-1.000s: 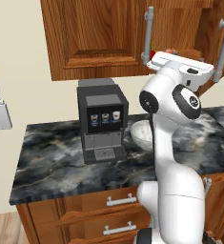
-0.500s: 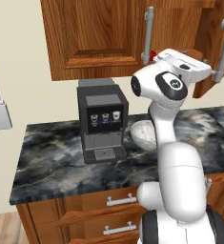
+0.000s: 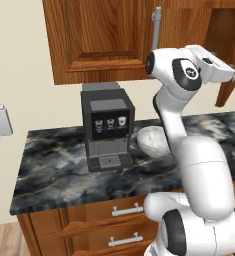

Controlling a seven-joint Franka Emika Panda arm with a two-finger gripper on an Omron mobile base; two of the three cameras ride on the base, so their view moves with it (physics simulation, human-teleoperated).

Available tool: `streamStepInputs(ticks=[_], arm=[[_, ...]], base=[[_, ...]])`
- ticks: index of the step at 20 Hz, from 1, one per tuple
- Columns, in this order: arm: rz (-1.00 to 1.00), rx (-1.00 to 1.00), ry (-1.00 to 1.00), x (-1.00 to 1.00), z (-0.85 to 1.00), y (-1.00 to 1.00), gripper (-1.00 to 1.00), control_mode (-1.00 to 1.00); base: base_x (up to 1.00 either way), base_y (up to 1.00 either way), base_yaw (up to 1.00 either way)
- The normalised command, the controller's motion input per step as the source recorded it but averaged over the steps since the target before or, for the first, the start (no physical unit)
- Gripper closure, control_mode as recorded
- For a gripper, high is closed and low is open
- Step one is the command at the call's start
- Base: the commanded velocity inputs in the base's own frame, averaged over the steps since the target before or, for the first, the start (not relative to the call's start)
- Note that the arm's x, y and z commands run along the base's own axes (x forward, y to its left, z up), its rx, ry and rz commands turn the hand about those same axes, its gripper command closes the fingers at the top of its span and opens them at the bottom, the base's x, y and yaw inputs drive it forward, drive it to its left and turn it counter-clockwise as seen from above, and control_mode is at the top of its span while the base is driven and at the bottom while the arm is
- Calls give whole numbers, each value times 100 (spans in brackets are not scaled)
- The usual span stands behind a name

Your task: Open the cabinet. Pick the apple and peach from the cabinet and place them into the bowl. Then close the cabinet.

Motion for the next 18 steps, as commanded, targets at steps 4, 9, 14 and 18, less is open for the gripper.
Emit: streamStepInputs(ticks=[4, 9, 14, 18], arm=[[-6, 15, -1, -9, 0, -100, -100, -100], [0, 5, -5, 0, -10, -89, -100, -100], [9, 0, -5, 12, -18, -54, -100, -100], [9, 0, -5, 5, -14, -54, -100, -100]], base=[[0, 0, 0], [0, 0, 0], [0, 0, 0], [0, 0, 0]])
